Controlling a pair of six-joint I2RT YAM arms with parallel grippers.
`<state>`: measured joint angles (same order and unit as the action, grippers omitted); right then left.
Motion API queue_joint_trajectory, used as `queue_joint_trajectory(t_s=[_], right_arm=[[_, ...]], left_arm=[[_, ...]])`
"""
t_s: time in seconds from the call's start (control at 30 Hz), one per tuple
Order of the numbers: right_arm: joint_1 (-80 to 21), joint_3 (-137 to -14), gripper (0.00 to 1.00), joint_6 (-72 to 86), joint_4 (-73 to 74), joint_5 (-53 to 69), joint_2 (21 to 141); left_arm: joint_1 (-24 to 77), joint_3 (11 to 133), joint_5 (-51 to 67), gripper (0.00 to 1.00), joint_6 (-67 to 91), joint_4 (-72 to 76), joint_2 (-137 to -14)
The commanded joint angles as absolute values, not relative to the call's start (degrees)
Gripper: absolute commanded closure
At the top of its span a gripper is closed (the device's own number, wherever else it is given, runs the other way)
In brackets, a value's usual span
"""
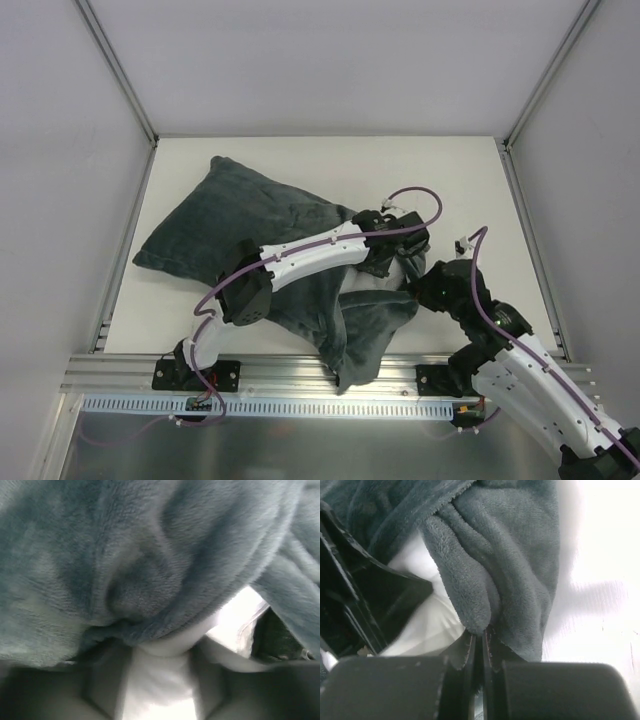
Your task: Remove the pillowcase from the pillow
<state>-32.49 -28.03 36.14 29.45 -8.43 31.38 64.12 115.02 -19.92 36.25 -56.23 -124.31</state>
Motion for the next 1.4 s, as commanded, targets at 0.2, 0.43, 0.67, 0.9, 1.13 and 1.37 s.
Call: queue_joint_trajectory(t_s=[0.2,0.43,0.67,0.9,1.13,1.37], right_arm=[[-32.52,-29.44,0.8,32.1,35.59,-11.25,31.11],[-32.69,-40.15,0.26,25.14,35.07,-10.9,40.07],[-32.78,-48.15,0.1,20.22,31.47,-9.23,47.98],[-32.52,-50.53,0.23,18.37,27.95,-10.19,56.15],[-24.81,-53.08,0.96,17.05,28.04,-13.63,63.27],[-17.23,-54.32,0.99,16.87,24.44,-6.34,65.47]], left_arm=[[59.59,103.84,-8.98,1.0,35.51,-52.94,-113.23],[57.57,94.66,-0.09,1.0,36.83,-46.06,-101.17],[57.48,91.76,2.46,1.0,38.23,-44.21,-99.32],[57.66,90.79,3.95,1.0,38.06,-43.33,-96.16],[57.74,87.02,5.71,1.0,39.11,-43.33,-88.44],[58.09,80.95,4.93,1.0,40.34,-42.63,-79.73]])
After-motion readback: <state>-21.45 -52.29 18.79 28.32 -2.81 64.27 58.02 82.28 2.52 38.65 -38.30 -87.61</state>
